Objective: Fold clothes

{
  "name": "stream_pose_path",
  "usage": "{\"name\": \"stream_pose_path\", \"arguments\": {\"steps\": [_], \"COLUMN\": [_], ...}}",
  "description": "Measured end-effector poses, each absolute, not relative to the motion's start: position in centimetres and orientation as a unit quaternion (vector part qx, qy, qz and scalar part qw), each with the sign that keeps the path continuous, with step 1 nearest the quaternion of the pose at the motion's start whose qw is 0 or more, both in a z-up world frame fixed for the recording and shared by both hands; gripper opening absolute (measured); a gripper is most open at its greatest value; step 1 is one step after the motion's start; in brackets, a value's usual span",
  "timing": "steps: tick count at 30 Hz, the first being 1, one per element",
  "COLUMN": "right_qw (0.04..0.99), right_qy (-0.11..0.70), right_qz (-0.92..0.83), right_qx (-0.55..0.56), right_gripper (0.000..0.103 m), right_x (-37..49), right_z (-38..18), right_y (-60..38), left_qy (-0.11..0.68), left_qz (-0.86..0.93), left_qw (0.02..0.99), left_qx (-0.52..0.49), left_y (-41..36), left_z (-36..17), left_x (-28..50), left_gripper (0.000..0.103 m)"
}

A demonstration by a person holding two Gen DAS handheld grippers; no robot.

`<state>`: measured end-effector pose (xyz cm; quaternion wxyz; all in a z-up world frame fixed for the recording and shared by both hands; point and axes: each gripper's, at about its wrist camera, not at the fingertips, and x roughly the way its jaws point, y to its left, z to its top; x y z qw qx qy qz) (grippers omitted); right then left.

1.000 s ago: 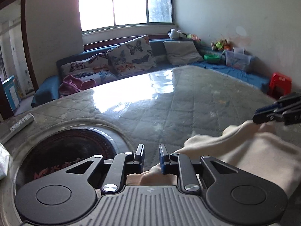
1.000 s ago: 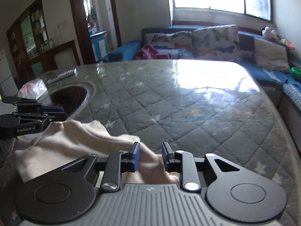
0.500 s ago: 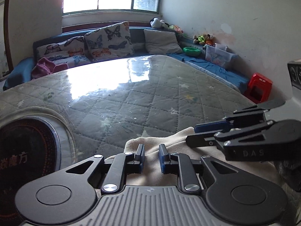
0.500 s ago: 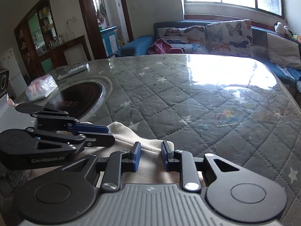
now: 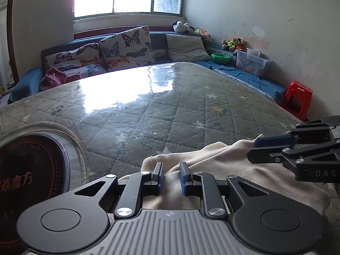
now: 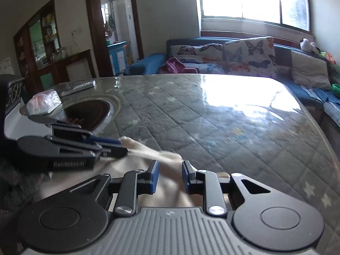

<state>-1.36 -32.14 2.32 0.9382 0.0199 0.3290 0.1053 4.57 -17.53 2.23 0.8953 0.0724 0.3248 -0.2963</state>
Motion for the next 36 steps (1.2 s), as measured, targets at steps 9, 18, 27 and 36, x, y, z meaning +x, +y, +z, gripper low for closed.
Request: {"name": "stream_pose_path", "arguments": {"steps": [9,18,27,36], "right_qw": [0.944,0.941,0.928,0.921], "right_qy": [0.322,0.328,0.356,0.369], "right_qz": [0.063,0.069,0.110,0.127], "right_qx": [0.045,0.033,0.001,-0.008], "right_gripper": [0.016,0.016,0.019,0.023], "right_x": [-2.7,-3.5,-2.4,-2.1], "right_z": [2.7,2.9,1.8,1.9], "right_y": [-36.0,-37.4,-37.3,-37.7], "left_qy": [0.326,0.308,0.272,0.257], "left_qz": [-0.293,-0.315,-0.435,-0.494], "left_qw": [0.896,0.895,0.848,0.814], "left_qx": [0.073,0.076,0.135,0.163], "left_y": [-17.7,-18.9,-23.9,-26.0], "left_z": [2.2,3.8,3.8,2.5], "left_x": [4.6,1.7,-4.8,-7.7], "left_gripper": [0.020,0.020,0.020,0.018]}}
